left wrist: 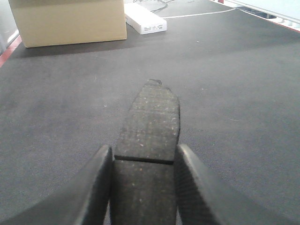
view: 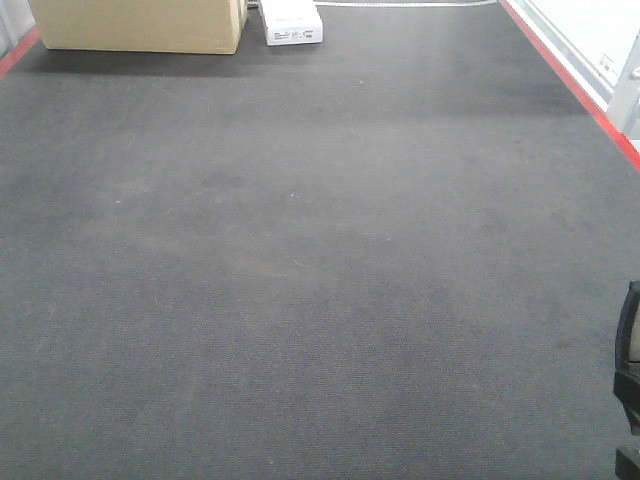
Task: Move and align brake pads A on conveyor
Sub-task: 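Extend the left arm with its brake pad over the conveyor belt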
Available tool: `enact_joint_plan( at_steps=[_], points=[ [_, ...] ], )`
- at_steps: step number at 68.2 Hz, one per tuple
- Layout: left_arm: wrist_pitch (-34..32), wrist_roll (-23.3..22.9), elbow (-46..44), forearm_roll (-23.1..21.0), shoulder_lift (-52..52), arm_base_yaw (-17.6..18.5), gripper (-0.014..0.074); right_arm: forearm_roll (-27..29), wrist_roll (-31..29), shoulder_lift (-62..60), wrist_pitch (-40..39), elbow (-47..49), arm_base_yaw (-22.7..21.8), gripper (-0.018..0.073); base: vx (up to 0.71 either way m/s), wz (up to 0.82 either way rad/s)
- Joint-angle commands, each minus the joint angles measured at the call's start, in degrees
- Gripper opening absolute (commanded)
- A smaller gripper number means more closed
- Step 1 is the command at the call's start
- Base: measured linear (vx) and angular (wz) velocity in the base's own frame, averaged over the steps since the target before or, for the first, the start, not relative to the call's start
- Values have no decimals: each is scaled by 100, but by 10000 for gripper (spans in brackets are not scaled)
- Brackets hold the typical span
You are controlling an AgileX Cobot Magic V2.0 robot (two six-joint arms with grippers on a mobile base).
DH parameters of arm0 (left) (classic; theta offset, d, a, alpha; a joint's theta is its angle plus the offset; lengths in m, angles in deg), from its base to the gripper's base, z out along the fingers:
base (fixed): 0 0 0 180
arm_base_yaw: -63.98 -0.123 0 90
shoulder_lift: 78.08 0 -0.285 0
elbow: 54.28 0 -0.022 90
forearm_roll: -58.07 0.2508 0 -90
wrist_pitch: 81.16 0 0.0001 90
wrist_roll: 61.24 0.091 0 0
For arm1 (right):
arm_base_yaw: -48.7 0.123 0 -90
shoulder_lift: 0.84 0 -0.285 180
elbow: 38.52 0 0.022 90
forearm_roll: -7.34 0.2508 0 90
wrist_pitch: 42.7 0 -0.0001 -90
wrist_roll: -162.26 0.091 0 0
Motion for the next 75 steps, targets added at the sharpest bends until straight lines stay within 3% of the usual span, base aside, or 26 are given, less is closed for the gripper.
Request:
enact_joint_plan(
  at_steps=[1,26,32,38,50,58,64,75],
  points=[
    [-562,-48,-156,-42,69,41,146,3,-27,30,-493,175,-8,4,0,0],
    [-725,57,-156,-185,283,41,146,3,-27,30,-493,175,-8,4,0,0],
    [-964,725,-183,-634,719,41,146,3,-27,30,-493,175,-8,4,0,0],
    [-1152,1785,-287,-1311,1266,41,146,3,-27,30,-493,175,-8,4,0,0],
    [-1034,4211,-798,-3283,2695,41,146,3,-27,30,-493,175,-8,4,0,0],
    [-688,5597,-1209,-4398,3478,41,146,3,-27,30,-493,175,-8,4,0,0],
    [-456,6073,-1532,-4897,4062,158,146,3,-27,30,-493,175,-8,4,0,0],
    [-409,6142,-2067,-4917,4990,727,146,3,-27,30,-493,175,-8,4,0,0]
  ],
)
